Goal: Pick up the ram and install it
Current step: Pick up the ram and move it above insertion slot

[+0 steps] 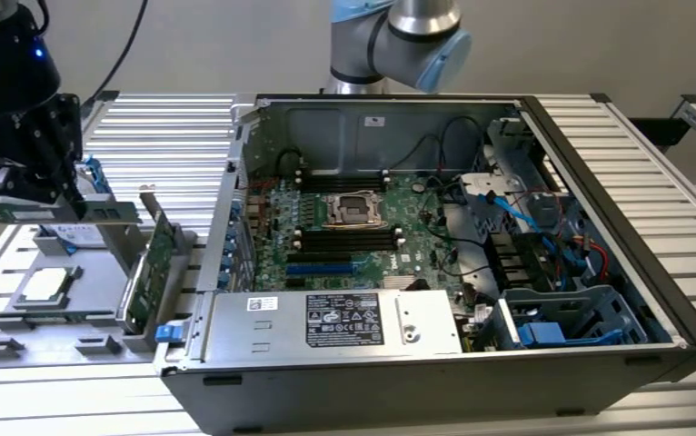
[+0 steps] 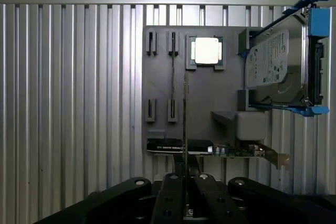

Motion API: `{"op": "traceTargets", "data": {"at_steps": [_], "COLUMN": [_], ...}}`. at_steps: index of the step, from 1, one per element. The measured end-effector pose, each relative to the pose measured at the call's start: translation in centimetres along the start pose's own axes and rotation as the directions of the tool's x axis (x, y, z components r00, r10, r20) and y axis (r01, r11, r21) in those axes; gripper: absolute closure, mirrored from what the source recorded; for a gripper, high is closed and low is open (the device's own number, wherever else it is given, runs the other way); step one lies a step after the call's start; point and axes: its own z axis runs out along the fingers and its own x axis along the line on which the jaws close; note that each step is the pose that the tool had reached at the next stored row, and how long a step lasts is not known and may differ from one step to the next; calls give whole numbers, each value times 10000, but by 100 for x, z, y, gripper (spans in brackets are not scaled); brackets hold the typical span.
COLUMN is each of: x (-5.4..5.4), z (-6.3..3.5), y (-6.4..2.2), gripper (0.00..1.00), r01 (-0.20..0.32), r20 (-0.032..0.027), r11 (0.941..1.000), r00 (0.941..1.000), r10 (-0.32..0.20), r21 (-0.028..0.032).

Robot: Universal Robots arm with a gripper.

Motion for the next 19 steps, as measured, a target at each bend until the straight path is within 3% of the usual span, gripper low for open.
{"op": "traceTargets", "data": {"at_steps": [12, 19], "x": [-175, -247], "z": [-198, -239], "y": [-266, -529], "gripper": [86, 86], "r01": [-1, 0], "r20": [1, 0], "r11": [10000, 10000], "r00": [10000, 10000], "r10": [1, 0], "r21": [1, 1]}}
